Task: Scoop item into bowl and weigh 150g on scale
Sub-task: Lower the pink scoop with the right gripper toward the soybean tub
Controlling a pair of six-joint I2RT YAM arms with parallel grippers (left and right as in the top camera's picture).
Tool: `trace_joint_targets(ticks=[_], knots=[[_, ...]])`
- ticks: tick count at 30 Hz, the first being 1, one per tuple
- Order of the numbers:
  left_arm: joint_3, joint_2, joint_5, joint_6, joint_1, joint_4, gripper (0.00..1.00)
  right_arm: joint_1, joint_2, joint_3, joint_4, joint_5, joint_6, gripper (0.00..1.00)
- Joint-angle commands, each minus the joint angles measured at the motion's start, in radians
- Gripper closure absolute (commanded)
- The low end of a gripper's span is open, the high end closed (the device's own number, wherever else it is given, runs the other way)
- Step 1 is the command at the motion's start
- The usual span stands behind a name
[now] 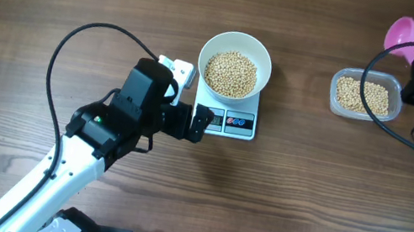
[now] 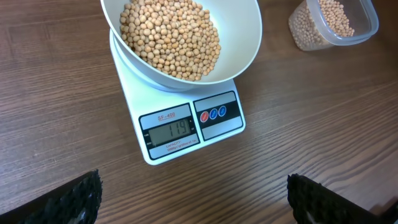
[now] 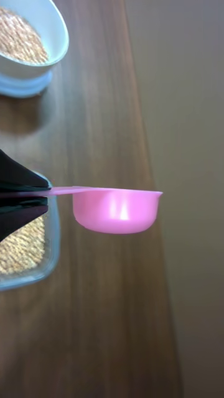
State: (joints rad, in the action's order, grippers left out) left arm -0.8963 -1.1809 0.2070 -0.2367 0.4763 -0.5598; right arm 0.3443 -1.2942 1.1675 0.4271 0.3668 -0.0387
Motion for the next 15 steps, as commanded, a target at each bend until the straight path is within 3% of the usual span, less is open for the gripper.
trace_joint_targets(ticks=[1,12,15], knots=[[0.0,0.008,-0.01,0.02,0.005,0.003,0.0,0.003,0.005,0.006,-0.039,-0.039,-0.04,0.96],[0.0,0.008,-0.01,0.02,0.005,0.003,0.0,0.003,0.004,0.006,0.011,-0.047,-0.047,0.96],[0.0,0.008,-0.01,0.02,0.005,0.003,0.0,0.003,0.004,0.006,0.076,-0.086,-0.18,0.96]])
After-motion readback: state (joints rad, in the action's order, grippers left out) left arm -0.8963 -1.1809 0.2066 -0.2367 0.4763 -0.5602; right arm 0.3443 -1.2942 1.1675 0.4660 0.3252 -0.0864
